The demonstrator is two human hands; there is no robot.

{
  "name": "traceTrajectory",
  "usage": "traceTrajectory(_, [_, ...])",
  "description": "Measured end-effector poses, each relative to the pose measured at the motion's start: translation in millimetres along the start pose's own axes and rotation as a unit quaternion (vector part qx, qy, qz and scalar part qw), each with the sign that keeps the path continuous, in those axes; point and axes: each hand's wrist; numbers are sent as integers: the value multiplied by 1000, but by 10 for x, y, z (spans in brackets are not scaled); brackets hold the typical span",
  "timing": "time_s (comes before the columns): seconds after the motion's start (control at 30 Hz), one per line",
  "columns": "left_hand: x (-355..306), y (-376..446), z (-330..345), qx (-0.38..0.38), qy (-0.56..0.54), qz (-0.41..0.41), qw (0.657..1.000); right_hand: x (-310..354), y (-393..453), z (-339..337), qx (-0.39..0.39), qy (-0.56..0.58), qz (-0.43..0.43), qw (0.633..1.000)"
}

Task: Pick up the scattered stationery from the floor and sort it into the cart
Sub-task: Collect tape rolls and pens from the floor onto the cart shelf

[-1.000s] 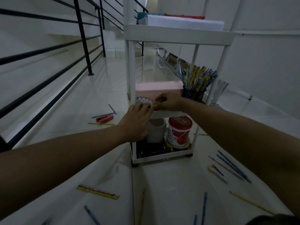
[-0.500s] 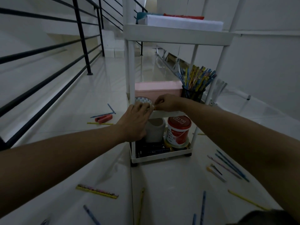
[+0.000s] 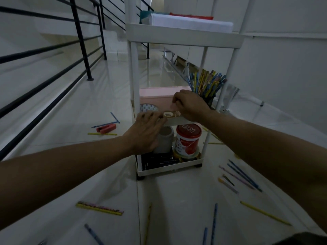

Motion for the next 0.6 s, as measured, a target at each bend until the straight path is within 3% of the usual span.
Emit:
traceTrajectory(0.13, [-191,249,-141,43,58,161,984,-213,-271,-142,0,-79,-49,996])
traceTrajectory(0.23, [-359,493,-146,98,47,255,961,-363,-463,-237,51,-123,-16,991])
traceTrajectory(0.47, [-685,948,101,236,-27,246,940,-615,-708,-239,244,-160,140,946])
traceTrajectory(0.6, [-823,1248,201,258,-26,280,924,-948,-796,-81,353,-156,205,900])
Point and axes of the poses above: each hand's wrist, its own y-axis towards the middle knuckle, its own z-axis out of the palm, x = y × z, and after that the axes turned 10 degrees about z, right-handed
